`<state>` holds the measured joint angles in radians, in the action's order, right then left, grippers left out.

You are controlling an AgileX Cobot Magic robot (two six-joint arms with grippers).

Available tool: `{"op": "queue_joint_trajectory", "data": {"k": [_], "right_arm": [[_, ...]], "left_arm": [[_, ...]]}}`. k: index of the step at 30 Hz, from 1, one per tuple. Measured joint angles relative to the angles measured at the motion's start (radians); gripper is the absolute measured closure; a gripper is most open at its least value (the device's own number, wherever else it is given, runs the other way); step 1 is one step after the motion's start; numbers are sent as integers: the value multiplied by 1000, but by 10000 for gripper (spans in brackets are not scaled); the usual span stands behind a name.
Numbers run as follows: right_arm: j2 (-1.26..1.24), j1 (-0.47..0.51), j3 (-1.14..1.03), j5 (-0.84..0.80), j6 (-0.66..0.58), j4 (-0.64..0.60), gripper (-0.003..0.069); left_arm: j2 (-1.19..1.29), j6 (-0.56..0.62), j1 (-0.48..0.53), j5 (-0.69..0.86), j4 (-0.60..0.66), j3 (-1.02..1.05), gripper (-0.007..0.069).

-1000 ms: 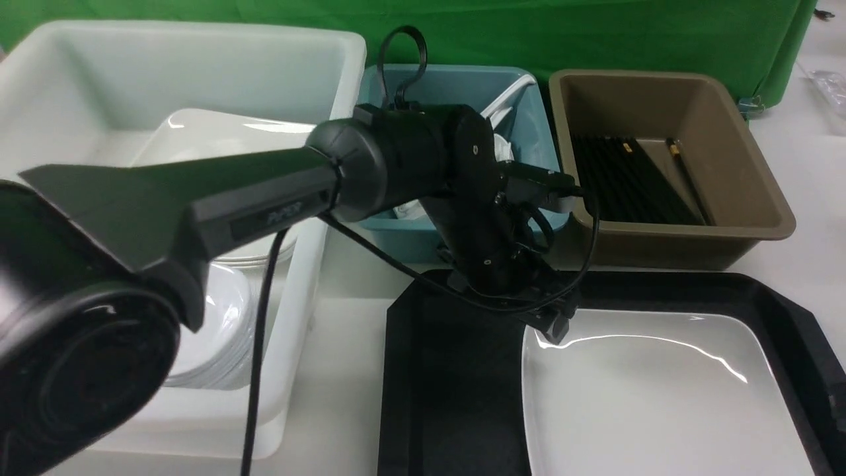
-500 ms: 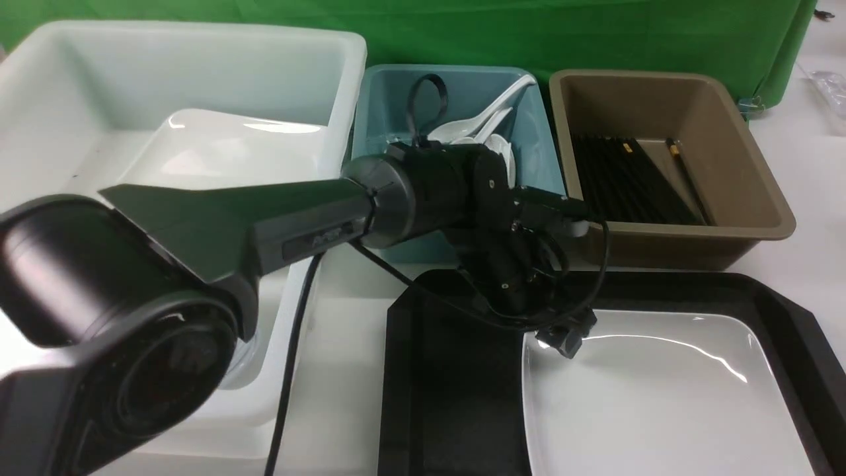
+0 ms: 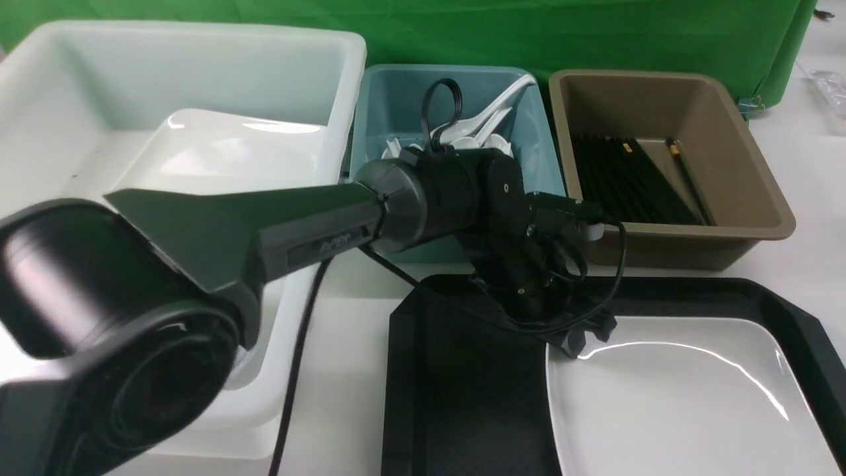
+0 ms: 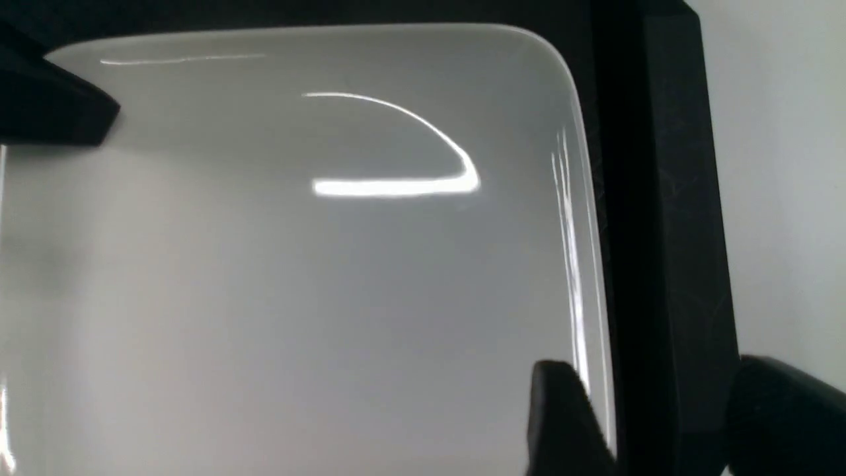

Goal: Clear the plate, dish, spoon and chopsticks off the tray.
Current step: Use the left arm to grab a plate from the dinner plate, then use the left arm to put the plate into the large storage box on the left

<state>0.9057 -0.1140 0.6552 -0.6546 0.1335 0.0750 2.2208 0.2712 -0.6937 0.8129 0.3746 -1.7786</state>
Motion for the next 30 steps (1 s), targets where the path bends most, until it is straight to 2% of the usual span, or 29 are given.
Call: {"op": "queue_joint_trajectory", "data": {"k": [1,2,8,16,30], "right_arm": [[0,0,0,1,0,0,287],[0,0,0,2,0,0,287],[0,0,0,6,0,0,287],[0,0,0,9,0,1,287],[0,0,0,10,-1,3,287]], "left_arm": [[-8,-1,2,4,-2,0,482],[-64,-3,14,24,-17,0,536],[-202,-2,36,72,-115,0,591],[-301,-10,38,128,-208,0,606],[-477,-107,57,163,-408,-8,606]]}}
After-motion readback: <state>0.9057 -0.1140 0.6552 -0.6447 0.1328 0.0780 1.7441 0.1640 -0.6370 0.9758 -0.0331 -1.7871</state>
